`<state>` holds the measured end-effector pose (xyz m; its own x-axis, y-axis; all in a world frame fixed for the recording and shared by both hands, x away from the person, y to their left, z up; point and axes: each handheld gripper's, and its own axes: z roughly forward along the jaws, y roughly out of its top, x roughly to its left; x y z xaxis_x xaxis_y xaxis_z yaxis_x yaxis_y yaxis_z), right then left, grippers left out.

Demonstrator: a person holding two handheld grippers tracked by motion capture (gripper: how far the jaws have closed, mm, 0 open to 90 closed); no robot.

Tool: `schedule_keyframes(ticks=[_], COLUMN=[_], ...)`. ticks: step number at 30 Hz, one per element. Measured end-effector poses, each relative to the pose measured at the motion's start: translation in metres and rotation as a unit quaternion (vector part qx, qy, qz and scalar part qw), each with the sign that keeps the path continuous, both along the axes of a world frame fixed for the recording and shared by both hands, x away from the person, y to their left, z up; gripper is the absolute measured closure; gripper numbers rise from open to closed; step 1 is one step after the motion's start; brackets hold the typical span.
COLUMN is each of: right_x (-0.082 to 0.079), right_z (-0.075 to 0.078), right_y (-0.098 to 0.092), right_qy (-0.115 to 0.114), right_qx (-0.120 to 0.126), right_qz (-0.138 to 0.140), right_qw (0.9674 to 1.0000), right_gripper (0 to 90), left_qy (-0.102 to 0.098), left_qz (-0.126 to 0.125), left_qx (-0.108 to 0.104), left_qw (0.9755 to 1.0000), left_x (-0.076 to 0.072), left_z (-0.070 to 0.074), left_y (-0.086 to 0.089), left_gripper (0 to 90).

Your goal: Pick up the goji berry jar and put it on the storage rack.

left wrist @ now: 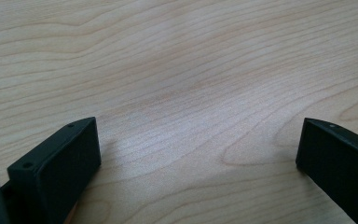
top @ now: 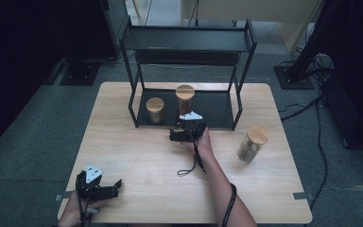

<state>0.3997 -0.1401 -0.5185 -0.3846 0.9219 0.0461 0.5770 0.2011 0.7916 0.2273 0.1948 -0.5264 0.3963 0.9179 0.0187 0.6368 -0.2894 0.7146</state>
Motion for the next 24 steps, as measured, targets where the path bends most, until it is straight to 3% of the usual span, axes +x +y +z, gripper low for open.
schedule_keyframes(ticks=[5,13,24], right_x=[-0.006,-0.014,-0.025], right_z=[0.0,-0.007,-0.008], right_y=[0.0,-0.001,-0.003], right_qy=[-0.007,0.012,0.012], right_qx=[0.001,0.003,-0.002], right_qz=[0.005,0.013,0.023], right_qw=[1.0,0.9998,0.9997], right_gripper=[2.2,2.6,3.7], left_qy=[0.0,-0.001,-0.001], left_qz=[0.001,0.001,0.0], left_qx=[-0.001,-0.001,0.0], left_qw=[1.0,1.0,1.0], left_x=[0.0,0.0,0.0], left_z=[0.0,0.0,0.0], left_y=[0.0,0.0,0.0], left_gripper=[0.0,0.0,0.0])
